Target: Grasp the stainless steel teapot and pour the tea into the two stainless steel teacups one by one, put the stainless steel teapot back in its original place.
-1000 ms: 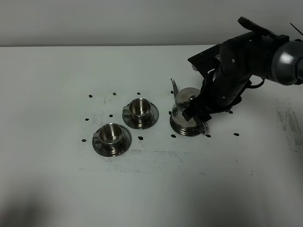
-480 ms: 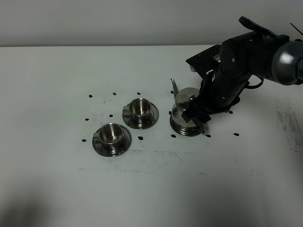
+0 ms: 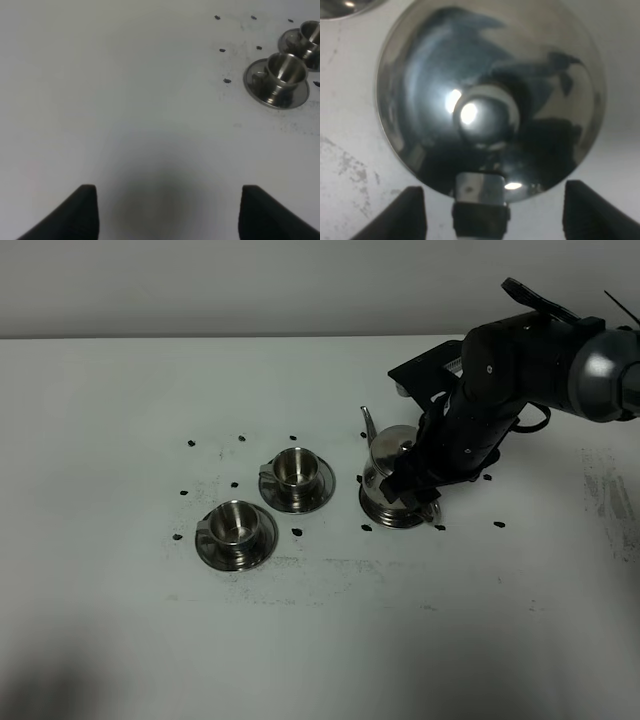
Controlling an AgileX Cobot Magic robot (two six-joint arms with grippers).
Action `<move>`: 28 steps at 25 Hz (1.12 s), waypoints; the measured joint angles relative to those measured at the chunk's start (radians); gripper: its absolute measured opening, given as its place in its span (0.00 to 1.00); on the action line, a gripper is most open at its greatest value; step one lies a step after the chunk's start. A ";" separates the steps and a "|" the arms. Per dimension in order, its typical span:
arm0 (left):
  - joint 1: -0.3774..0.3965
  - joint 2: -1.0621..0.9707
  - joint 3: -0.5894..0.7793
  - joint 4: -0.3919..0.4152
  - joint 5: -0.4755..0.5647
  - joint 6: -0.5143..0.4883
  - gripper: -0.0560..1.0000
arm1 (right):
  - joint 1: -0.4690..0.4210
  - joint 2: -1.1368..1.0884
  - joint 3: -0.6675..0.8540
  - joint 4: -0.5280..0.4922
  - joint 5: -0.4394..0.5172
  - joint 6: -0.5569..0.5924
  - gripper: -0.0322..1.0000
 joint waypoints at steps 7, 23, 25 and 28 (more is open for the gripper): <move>0.000 0.000 0.000 0.000 0.000 0.000 0.59 | -0.009 0.016 0.000 0.003 -0.009 0.000 0.58; 0.000 0.000 0.000 0.000 0.000 0.000 0.59 | -0.009 0.039 0.000 0.010 -0.035 0.015 0.26; 0.000 0.000 0.000 0.000 0.000 0.000 0.59 | -0.009 0.039 0.000 0.010 -0.036 0.018 0.20; 0.000 0.000 0.000 0.000 0.000 0.000 0.59 | -0.009 0.039 0.000 0.010 -0.036 0.014 0.20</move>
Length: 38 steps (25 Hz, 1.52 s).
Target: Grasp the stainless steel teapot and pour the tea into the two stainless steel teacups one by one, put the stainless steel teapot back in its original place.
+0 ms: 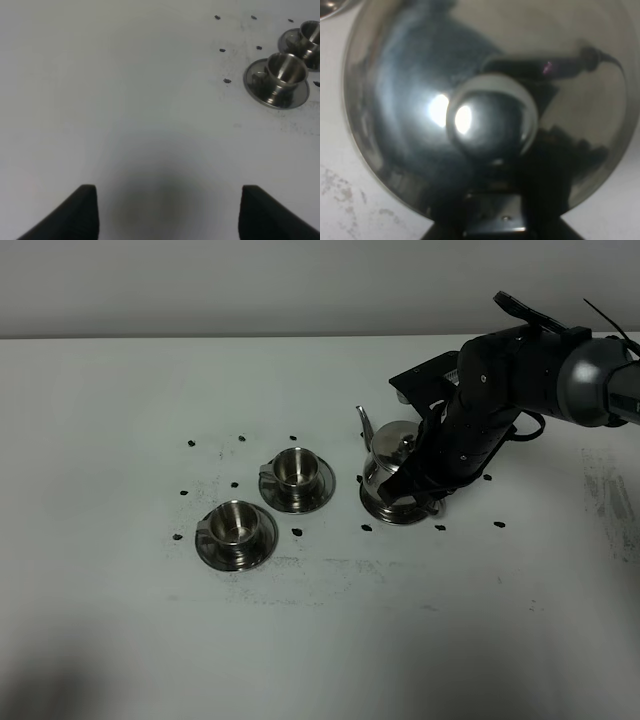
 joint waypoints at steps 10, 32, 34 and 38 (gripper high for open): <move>0.000 0.000 0.000 0.000 0.000 0.000 0.59 | 0.000 -0.010 0.001 0.011 0.006 -0.014 0.20; 0.000 0.000 0.000 0.000 0.000 0.000 0.59 | 0.141 -0.124 0.001 -0.012 0.147 -0.233 0.20; 0.000 0.000 0.000 0.000 0.000 0.000 0.59 | 0.162 -0.126 -0.008 -0.012 0.188 -0.303 0.20; 0.000 0.000 0.000 0.000 0.000 0.000 0.59 | 0.169 -0.129 -0.078 -0.019 0.279 -0.388 0.20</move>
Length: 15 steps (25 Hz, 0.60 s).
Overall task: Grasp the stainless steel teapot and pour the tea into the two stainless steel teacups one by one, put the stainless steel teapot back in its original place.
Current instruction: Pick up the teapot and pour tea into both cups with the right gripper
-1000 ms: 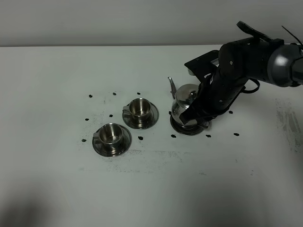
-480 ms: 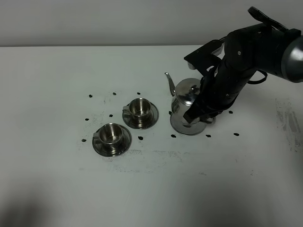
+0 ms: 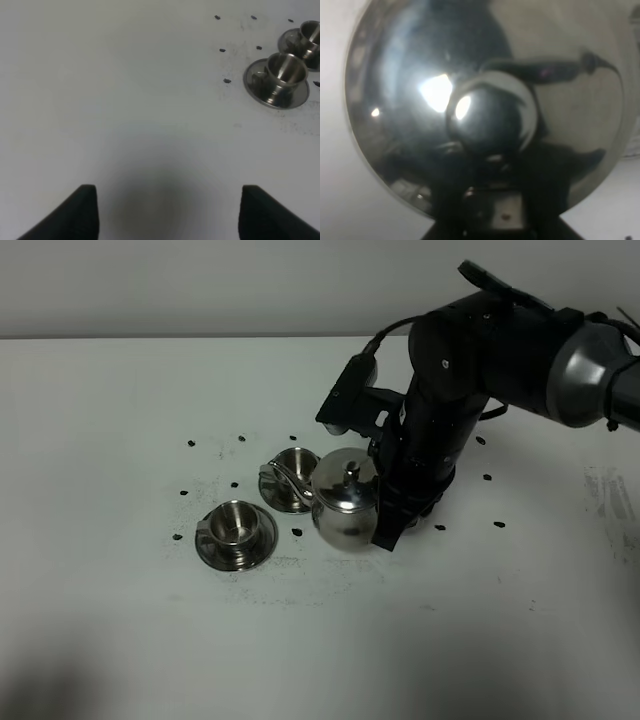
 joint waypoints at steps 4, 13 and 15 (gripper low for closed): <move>0.000 0.000 0.000 0.000 0.000 0.000 0.59 | 0.000 -0.001 -0.084 -0.043 0.050 -0.079 0.20; 0.000 0.000 0.000 0.000 0.000 0.000 0.59 | 0.004 -0.001 -0.115 -0.053 0.074 -0.248 0.20; 0.000 0.000 0.000 0.000 0.000 0.000 0.59 | 0.015 -0.001 -0.115 -0.059 0.074 -0.259 0.20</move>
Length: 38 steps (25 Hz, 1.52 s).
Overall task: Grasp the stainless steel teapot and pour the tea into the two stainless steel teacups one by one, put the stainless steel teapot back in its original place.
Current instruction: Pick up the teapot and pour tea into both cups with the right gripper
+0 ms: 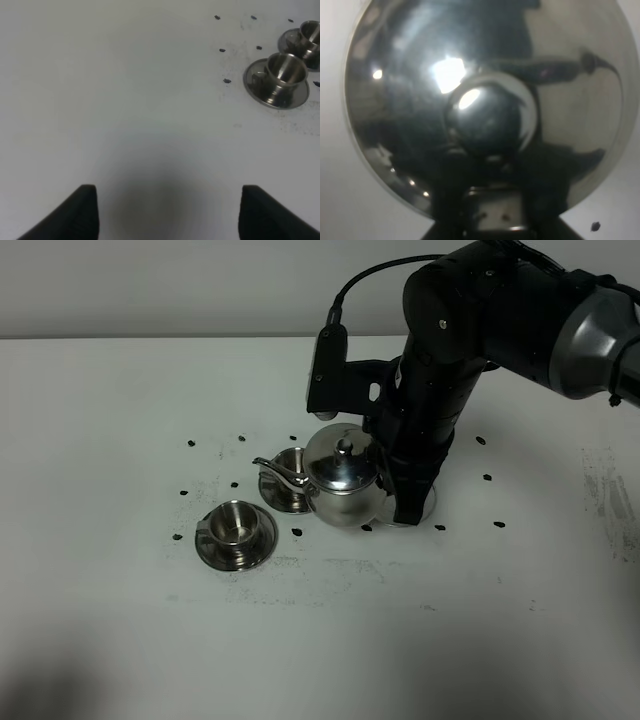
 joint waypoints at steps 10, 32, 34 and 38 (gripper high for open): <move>0.000 0.000 0.000 0.000 0.000 0.000 0.59 | 0.056 0.093 -0.104 -0.030 0.071 0.012 0.20; 0.000 0.000 0.000 0.000 0.000 0.000 0.59 | 0.117 0.199 -0.195 -0.182 0.079 0.092 0.20; 0.000 0.000 0.000 0.000 0.000 0.000 0.59 | 0.118 0.212 -0.230 -0.196 0.079 0.090 0.20; 0.000 0.000 0.000 0.000 0.000 0.000 0.59 | 0.119 0.236 -0.280 -0.211 0.074 0.071 0.20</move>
